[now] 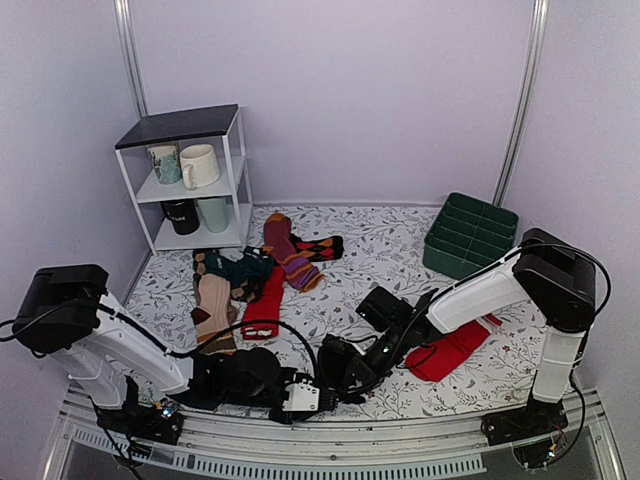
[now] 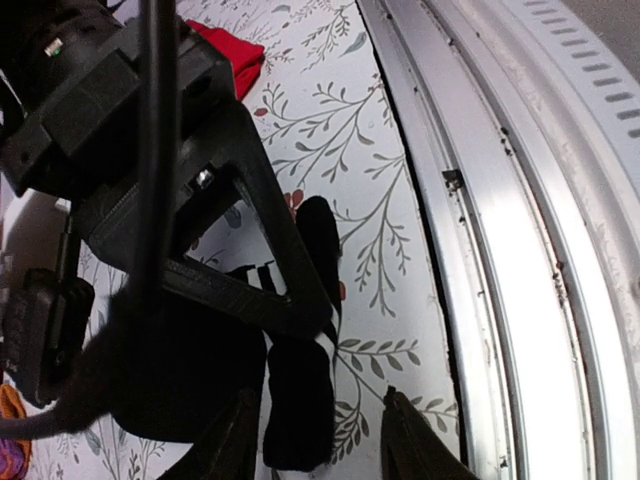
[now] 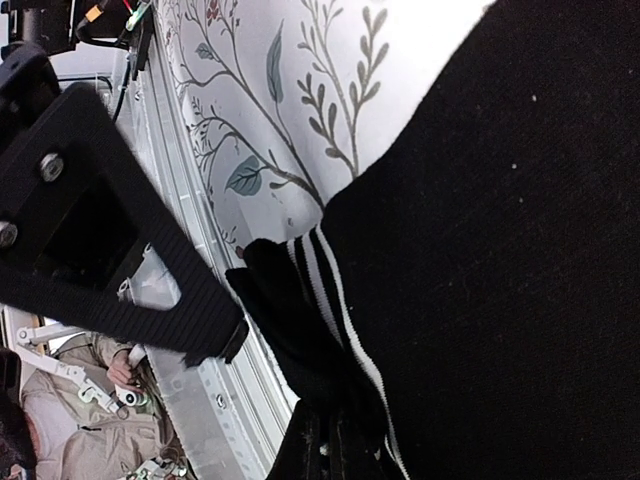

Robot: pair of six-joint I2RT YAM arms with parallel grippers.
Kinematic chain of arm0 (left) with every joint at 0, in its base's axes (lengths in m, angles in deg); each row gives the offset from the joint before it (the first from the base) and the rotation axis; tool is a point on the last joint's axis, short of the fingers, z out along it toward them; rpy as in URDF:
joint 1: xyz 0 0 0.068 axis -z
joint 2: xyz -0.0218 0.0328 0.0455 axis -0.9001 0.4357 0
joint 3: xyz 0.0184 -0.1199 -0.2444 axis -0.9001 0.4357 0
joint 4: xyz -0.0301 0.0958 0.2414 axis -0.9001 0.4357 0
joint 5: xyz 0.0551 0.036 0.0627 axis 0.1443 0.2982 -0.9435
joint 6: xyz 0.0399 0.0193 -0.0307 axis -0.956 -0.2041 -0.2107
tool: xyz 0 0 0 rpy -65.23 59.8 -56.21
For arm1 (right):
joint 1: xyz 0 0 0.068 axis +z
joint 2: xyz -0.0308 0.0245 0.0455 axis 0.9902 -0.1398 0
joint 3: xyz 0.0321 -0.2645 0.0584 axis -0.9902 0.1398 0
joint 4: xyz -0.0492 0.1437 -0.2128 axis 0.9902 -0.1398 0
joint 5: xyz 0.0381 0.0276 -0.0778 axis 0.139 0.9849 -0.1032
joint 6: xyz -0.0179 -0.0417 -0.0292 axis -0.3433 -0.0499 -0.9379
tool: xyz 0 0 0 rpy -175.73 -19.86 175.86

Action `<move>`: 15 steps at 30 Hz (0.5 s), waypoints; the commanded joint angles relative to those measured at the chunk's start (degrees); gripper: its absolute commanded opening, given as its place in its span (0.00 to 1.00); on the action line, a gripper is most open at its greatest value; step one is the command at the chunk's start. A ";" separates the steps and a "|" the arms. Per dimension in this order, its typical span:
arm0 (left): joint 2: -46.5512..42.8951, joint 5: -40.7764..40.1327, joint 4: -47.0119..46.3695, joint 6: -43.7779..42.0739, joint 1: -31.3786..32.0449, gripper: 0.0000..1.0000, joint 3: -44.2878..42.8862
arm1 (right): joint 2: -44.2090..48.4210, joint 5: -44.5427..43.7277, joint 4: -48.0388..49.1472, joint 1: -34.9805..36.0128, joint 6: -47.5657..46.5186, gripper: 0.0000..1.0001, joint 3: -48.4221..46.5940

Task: Roll the socks
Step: Roll the sock at the center of the board.

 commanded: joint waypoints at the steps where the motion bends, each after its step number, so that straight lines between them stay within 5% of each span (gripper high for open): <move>1: -0.34 -3.76 -5.96 -1.74 2.14 0.43 1.04 | -4.71 -5.75 -8.81 -0.21 0.60 0.00 1.83; 15: 6.70 -2.31 -2.67 0.60 1.49 0.40 -3.51 | -5.09 -5.31 -8.99 -0.28 0.93 0.00 1.77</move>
